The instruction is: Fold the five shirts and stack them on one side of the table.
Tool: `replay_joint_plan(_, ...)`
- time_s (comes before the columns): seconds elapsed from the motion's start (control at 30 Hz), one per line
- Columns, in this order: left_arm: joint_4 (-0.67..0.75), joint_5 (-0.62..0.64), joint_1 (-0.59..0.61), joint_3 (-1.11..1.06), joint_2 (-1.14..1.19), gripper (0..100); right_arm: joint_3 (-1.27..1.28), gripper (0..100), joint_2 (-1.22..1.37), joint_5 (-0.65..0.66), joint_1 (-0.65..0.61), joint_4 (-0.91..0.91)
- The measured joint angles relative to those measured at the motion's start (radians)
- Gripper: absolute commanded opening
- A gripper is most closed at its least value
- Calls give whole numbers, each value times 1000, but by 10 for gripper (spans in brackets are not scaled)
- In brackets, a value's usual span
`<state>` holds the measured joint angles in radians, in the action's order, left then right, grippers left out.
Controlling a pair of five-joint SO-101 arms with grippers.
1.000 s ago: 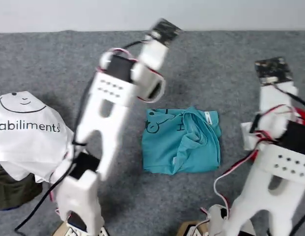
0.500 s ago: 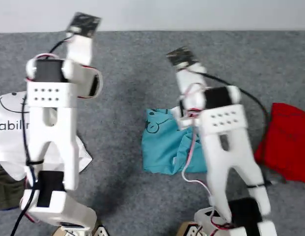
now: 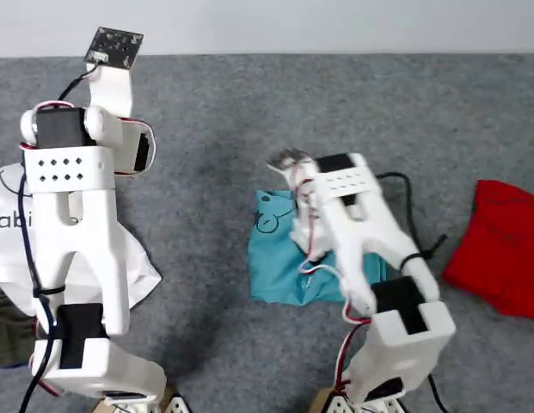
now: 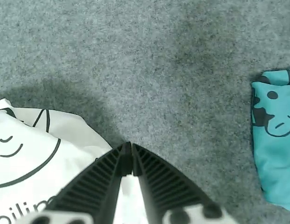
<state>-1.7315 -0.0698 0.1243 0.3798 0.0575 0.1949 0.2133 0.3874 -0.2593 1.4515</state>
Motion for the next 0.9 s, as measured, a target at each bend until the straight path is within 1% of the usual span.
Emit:
replay_joint_plan(0.23,0,0,0,0,0,5,26,9,-29,181,273,26)
replay_joint_plan(0.3,0,0,0,0,0,5,26,9,-72,218,308,49)
replay_joint_plan(0.37,0,0,0,0,0,5,26,9,-121,233,318,57)
replay_joint_plan(0.43,0,0,0,0,0,5,15,9,-176,236,310,55)
replay_joint_plan(0.5,0,0,0,0,0,5,-12,9,-213,239,279,9)
replay_joint_plan(0.57,0,0,0,0,0,5,-38,9,-227,226,230,-60)
replay_joint_plan(0.67,0,0,0,0,0,5,-46,9,-229,167,133,-178)
replay_joint_plan(0.77,0,0,0,0,0,5,-49,9,-193,144,44,-282)
replay_joint_plan(0.83,0,0,0,0,0,5,-51,9,-132,141,21,-336)
replay_joint_plan(0.9,0,0,0,0,0,5,-51,9,-58,140,25,-379)
